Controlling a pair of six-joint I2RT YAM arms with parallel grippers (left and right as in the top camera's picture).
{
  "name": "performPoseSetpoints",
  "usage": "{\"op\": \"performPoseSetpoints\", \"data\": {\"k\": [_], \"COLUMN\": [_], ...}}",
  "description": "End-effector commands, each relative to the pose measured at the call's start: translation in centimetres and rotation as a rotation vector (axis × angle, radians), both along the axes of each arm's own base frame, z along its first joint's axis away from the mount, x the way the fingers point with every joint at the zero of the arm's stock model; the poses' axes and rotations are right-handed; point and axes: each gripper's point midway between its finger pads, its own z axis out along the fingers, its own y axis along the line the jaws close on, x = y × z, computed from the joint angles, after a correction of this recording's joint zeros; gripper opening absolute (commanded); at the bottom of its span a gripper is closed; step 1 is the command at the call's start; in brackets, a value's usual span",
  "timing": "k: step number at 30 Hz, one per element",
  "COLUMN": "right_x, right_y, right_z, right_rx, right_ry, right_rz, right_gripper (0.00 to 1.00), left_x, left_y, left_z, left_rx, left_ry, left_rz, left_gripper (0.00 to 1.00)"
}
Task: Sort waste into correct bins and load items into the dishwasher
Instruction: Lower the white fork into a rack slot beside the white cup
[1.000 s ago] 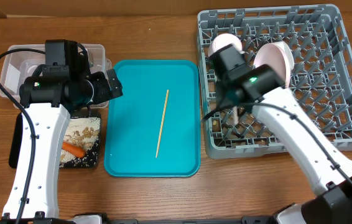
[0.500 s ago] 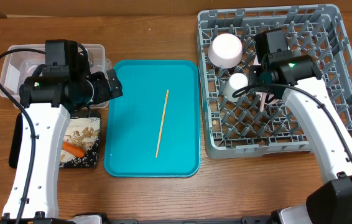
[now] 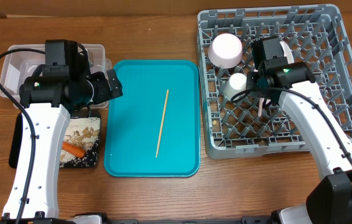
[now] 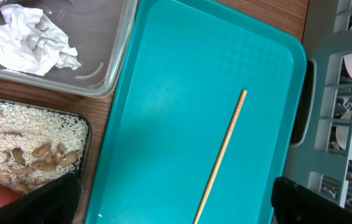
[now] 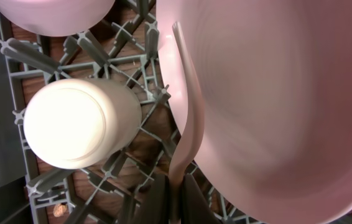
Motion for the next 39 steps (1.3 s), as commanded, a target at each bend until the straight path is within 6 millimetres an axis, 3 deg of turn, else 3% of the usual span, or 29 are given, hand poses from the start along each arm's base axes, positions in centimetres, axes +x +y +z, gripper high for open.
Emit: {"op": "performPoseSetpoints", "data": {"k": [1, 5, 19, 28, 36, 39], "right_x": [0.2, 0.0, 0.3, 0.5, 0.6, 0.6], "right_y": [0.3, 1.7, 1.7, 1.1, 1.1, 1.1], "right_z": [0.0, -0.6, -1.0, -3.0, -3.3, -3.3], "right_rx": [0.018, 0.065, 0.062, 0.005, 0.005, 0.005], "right_ry": [-0.007, 0.029, 0.033, 0.086, 0.089, 0.090], "right_rz": [0.012, 0.111, 0.114, 0.121, 0.121, 0.121], "right_gripper": [0.04, 0.04, 0.04, 0.05, 0.11, 0.18], "left_x": [0.2, 0.2, 0.2, 0.2, 0.2, 0.2], "left_y": [-0.1, -0.1, -0.1, -0.1, -0.1, -0.1], "left_z": [1.6, 1.6, 1.6, 1.6, 1.6, 1.6], "left_rx": [0.001, 0.001, 0.001, 0.001, 0.001, 0.001], "left_ry": [-0.047, -0.047, -0.047, -0.047, -0.047, -0.047], "left_rz": [-0.011, -0.011, -0.011, -0.011, -0.011, -0.011], "left_gripper": [1.00, 1.00, 1.00, 1.00, 1.00, 1.00]}}
